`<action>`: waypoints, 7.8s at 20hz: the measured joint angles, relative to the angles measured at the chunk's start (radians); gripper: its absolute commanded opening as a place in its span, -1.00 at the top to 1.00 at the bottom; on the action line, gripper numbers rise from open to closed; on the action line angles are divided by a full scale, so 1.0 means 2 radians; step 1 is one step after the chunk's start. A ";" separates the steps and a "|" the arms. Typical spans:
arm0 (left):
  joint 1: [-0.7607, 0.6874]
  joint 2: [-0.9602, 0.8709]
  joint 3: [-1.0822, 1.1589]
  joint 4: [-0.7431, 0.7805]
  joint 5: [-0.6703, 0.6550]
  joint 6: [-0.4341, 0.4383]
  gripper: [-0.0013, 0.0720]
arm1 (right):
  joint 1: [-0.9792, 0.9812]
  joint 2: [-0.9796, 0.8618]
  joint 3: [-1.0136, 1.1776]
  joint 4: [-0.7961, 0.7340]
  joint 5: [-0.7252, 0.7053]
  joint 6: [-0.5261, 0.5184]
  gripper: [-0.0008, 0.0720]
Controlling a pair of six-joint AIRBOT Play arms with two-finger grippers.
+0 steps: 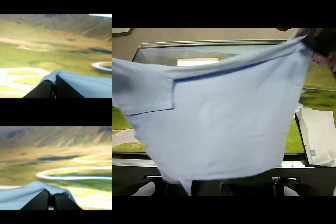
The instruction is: Fold the clothes and pants, and hang the long-sleeved shirts on hangers.
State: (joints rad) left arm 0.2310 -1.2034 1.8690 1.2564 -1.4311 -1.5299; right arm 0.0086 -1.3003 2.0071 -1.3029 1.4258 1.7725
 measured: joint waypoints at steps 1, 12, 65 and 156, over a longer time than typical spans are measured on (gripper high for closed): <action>-0.006 -0.043 -0.004 -0.004 0.001 0.001 0.93 | 0.000 -0.039 -0.001 -0.004 0.008 -0.005 0.88; -0.054 -0.356 0.008 -0.052 0.230 0.019 0.92 | 0.000 -0.317 -0.003 -0.030 -0.124 -0.022 0.88; -0.046 -0.377 0.011 0.039 -0.058 -0.028 -0.97 | -0.003 -0.352 -0.022 -0.132 0.144 -0.049 -0.37; 0.016 0.210 -0.608 -0.219 0.056 -0.072 0.93 | -0.157 0.079 -0.546 0.108 0.021 -0.149 0.88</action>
State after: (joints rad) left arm 0.2638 -0.7834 0.6529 0.8177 -1.3186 -1.6745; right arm -0.3061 -1.1416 0.9150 -1.0874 1.4681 1.4750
